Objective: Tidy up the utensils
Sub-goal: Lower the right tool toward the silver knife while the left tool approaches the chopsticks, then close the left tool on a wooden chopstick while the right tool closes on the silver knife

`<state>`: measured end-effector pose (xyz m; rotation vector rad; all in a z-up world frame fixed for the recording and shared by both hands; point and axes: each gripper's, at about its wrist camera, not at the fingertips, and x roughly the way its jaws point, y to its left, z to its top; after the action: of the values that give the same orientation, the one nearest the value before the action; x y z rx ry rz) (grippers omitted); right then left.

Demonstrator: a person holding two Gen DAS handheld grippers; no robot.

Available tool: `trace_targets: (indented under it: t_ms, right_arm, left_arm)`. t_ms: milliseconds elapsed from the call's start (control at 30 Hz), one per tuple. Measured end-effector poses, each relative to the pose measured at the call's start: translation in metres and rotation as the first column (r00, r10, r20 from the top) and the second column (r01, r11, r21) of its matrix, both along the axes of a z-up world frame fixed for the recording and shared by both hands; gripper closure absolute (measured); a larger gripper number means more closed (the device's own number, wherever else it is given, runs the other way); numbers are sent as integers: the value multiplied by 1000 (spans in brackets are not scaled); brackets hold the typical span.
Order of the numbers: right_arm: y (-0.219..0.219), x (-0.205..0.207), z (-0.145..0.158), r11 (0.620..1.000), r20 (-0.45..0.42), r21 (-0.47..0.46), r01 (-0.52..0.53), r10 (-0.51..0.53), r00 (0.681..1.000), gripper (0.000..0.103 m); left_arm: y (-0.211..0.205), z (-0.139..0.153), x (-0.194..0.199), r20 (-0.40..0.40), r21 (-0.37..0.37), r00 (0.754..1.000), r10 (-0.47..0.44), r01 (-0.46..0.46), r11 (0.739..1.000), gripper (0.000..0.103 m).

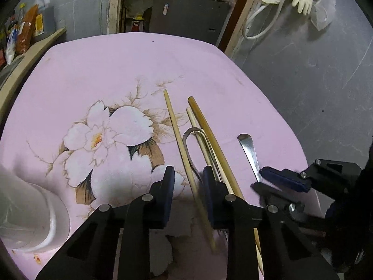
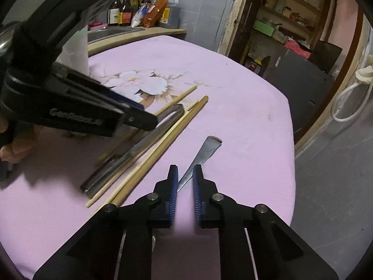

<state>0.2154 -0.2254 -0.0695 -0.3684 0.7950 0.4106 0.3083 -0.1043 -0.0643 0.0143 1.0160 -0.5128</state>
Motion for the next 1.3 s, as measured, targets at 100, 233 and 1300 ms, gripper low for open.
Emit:
trace_targets:
  t_ms: [100, 233, 1300]
  right_arm:
    - [-5, 3, 1, 1000, -4, 14, -1, 1, 1000, 97]
    - [-14, 8, 3, 999, -11, 48, 9, -9, 1000, 99]
    - [-21, 41, 0, 976, -127, 200, 88, -63, 990, 90]
  left_arm:
    - [7, 3, 0, -2, -7, 1000, 8, -8, 1000, 82]
    - [9, 4, 4, -11, -14, 1000, 16, -16, 1000, 82]
    - [-4, -4, 3, 18, 129, 999, 46, -48, 991, 99]
